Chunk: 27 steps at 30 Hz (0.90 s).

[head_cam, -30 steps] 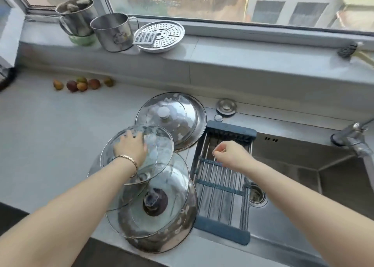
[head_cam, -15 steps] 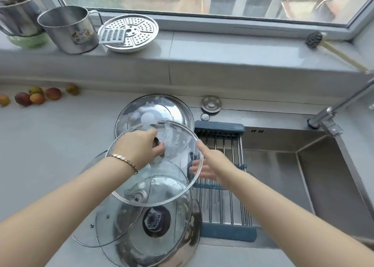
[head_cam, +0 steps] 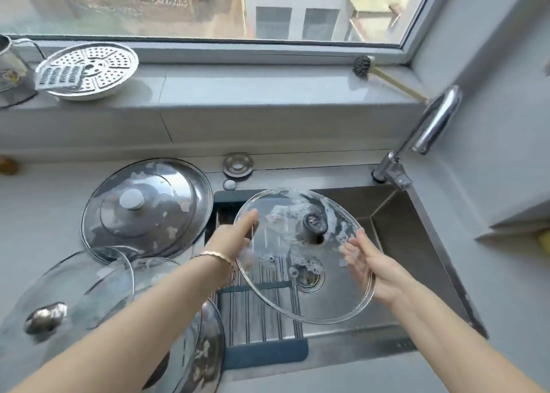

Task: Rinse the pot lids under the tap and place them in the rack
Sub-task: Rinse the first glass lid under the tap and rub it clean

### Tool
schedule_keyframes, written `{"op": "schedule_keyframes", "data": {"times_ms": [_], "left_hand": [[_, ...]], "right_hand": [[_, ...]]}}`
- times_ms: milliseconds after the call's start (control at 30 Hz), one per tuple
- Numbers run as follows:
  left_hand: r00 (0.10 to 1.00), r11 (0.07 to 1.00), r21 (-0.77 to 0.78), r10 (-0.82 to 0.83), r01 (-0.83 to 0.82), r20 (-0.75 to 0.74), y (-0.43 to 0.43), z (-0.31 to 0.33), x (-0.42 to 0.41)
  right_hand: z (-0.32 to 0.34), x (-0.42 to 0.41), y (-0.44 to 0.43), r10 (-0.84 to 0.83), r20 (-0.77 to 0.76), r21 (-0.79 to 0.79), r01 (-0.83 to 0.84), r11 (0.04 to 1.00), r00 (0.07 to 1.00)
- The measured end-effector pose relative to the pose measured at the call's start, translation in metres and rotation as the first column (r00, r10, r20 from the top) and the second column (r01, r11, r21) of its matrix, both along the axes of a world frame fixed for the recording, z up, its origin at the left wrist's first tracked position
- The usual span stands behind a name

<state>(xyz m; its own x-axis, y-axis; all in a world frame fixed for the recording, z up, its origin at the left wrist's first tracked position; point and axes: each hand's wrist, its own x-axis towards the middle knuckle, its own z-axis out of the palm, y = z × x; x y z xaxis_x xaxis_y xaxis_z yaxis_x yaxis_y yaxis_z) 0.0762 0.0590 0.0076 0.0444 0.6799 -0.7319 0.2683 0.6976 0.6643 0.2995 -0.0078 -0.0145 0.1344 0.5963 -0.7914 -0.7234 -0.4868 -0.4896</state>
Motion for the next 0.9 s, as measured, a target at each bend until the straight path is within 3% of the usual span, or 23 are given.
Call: {"op": "schedule_keyframes", "data": {"times_ms": [67, 200, 267, 333, 400, 433, 600, 667, 900], "left_hand": [[0.906, 0.951, -0.273, 0.239, -0.145, 0.35, -0.008, 0.0, 0.029], [0.825, 0.921, -0.284, 0.37, -0.266, 0.427, -0.02, -0.01, 0.088], [0.794, 0.9, -0.259, 0.431, -0.35, 0.428, -0.027, -0.013, 0.116], [0.774, 0.885, -0.218, 0.465, -0.411, 0.429, -0.03, -0.016, 0.141], [0.756, 0.865, -0.162, 0.495, -0.474, 0.428, -0.032, -0.019, 0.162], [0.743, 0.849, -0.142, 0.516, -0.508, 0.426, -0.031, -0.02, 0.17], [0.652, 0.746, -0.126, 0.64, -0.654, 0.406, -0.027, -0.019, 0.2], [0.626, 0.719, -0.129, 0.666, -0.683, 0.405, -0.026, -0.017, 0.207], [0.672, 0.74, -0.054, 0.636, -0.67, 0.38, -0.014, -0.013, 0.216]], "right_hand": [[-0.004, 0.026, -0.006, 0.011, 0.031, 0.002, -0.011, 1.0, 0.999], [-0.014, 0.079, -0.012, 0.152, 0.235, 0.0, -0.156, 0.988, 0.96], [-0.026, 0.109, -0.011, 0.3, 0.439, -0.076, -0.298, 0.951, 0.847], [-0.038, 0.141, -0.004, 0.421, 0.641, -0.166, -0.42, 0.892, 0.641], [-0.047, 0.172, 0.012, 0.475, 0.76, -0.248, -0.477, 0.843, 0.443], [-0.048, 0.184, 0.024, 0.48, 0.781, -0.267, -0.482, 0.835, 0.4], [-0.038, 0.211, 0.094, 0.551, 0.757, -0.346, -0.499, 0.795, 0.352], [-0.037, 0.209, 0.112, 0.591, 0.715, -0.387, -0.493, 0.779, 0.373], [-0.05, 0.202, 0.13, 0.62, 0.67, -0.424, -0.476, 0.77, 0.407]]}}
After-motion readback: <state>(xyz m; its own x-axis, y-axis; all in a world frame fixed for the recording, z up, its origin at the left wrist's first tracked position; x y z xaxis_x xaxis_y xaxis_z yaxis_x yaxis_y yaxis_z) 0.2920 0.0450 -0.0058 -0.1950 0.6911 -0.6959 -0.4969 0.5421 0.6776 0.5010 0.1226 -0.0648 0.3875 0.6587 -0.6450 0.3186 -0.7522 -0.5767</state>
